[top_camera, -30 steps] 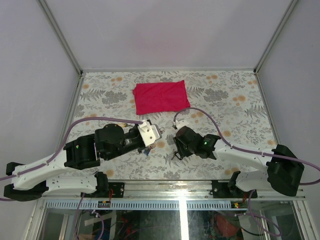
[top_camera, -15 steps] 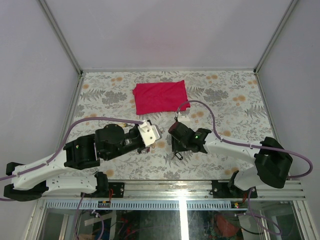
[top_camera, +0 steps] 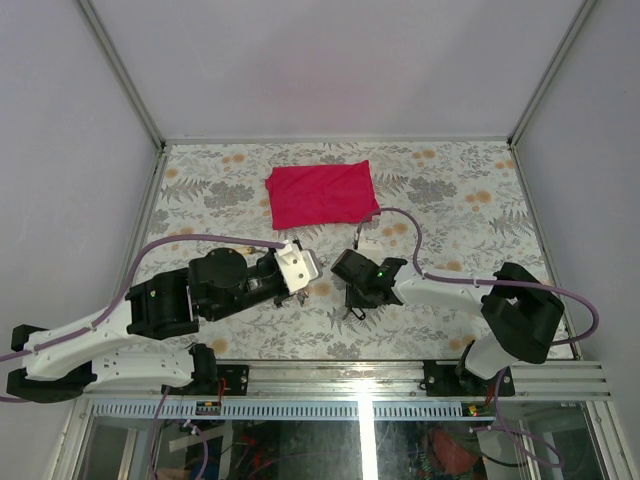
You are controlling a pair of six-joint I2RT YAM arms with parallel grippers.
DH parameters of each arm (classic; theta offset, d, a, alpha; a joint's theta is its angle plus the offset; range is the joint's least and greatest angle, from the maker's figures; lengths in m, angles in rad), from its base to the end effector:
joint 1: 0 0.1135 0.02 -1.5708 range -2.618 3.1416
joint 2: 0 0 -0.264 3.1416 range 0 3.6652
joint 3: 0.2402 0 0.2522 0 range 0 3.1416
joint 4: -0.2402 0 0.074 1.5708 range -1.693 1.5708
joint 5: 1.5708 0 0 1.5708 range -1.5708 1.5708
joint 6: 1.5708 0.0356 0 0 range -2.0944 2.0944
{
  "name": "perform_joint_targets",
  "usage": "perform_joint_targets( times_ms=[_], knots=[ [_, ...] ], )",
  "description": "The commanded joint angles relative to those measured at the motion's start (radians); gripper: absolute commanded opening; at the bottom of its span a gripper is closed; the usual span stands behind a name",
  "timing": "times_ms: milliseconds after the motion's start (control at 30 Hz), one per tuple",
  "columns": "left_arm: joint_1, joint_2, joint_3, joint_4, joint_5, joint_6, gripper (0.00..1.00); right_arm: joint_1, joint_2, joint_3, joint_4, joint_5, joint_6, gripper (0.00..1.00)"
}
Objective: Put the keys on the keyring
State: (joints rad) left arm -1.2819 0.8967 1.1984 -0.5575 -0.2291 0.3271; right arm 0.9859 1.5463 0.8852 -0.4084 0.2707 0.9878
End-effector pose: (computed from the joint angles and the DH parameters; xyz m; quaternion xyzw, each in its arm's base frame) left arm 0.0580 -0.1668 0.4223 0.5181 0.5956 -0.1986 0.5808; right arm 0.1712 0.2413 0.1794 0.0344 0.9599 0.1330 0.2446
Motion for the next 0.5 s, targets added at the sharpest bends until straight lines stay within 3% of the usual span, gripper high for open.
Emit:
perform_joint_targets(
  times_ms=[0,467],
  knots=[
    [0.004,-0.019,0.019,0.023,-0.017,-0.003,0.00,-0.007,0.046,0.034,0.005,0.037,0.019,0.35],
    [0.005,-0.024,0.024,0.014,-0.020,-0.004,0.00,-0.006,0.074,0.046,0.032,0.063,0.005,0.29]
  ],
)
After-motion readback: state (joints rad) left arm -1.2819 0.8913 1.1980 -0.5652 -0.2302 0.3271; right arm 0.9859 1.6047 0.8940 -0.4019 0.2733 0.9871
